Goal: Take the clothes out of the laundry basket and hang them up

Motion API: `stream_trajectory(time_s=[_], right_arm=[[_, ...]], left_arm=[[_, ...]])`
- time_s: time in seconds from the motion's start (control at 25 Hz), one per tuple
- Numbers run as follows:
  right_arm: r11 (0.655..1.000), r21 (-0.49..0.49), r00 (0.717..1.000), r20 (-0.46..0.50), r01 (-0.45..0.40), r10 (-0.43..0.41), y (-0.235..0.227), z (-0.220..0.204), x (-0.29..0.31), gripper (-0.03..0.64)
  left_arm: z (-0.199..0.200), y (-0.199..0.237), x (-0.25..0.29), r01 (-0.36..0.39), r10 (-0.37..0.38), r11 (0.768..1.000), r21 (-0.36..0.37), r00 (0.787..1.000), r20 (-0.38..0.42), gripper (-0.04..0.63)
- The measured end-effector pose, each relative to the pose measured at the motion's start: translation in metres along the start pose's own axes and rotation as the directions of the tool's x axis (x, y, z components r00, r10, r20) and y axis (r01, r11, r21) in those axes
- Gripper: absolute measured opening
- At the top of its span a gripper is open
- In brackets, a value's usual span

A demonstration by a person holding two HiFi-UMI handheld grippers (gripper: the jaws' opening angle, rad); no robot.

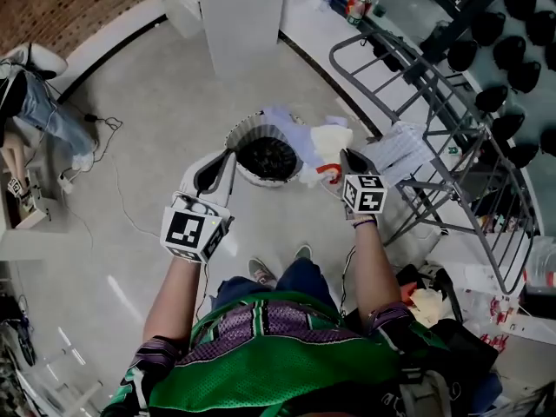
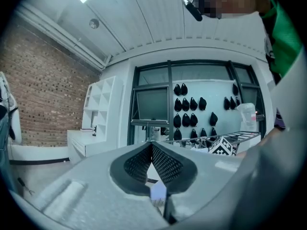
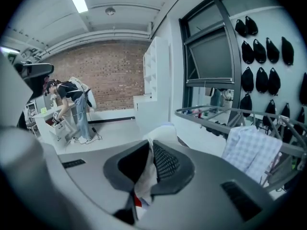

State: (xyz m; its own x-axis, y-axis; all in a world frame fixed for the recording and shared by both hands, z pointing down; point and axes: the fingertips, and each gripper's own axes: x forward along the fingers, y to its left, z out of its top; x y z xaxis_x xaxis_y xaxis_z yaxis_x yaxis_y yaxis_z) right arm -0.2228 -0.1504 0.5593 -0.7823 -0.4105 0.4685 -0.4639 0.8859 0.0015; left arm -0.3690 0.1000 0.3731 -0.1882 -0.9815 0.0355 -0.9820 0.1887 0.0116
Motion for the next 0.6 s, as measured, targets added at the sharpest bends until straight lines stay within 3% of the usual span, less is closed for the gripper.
stream_trajectory(time_s=[0.36,0.6], right_arm=[[1.0,-0.019,0.985,0.168,-0.025,0.028,-0.01,0.066,-0.111,0.026],[0.998,-0.033,0.964,0.256,-0.058,0.065,-0.023,0.06,-0.202,0.025]], left_arm=[[0.044,-0.072,0.015,0.092,-0.094,0.995,0.027,0.993,0.066,0.018],[0.043,-0.176,0.037,0.184,-0.187,0.982,0.045,0.979,0.083,0.017]])
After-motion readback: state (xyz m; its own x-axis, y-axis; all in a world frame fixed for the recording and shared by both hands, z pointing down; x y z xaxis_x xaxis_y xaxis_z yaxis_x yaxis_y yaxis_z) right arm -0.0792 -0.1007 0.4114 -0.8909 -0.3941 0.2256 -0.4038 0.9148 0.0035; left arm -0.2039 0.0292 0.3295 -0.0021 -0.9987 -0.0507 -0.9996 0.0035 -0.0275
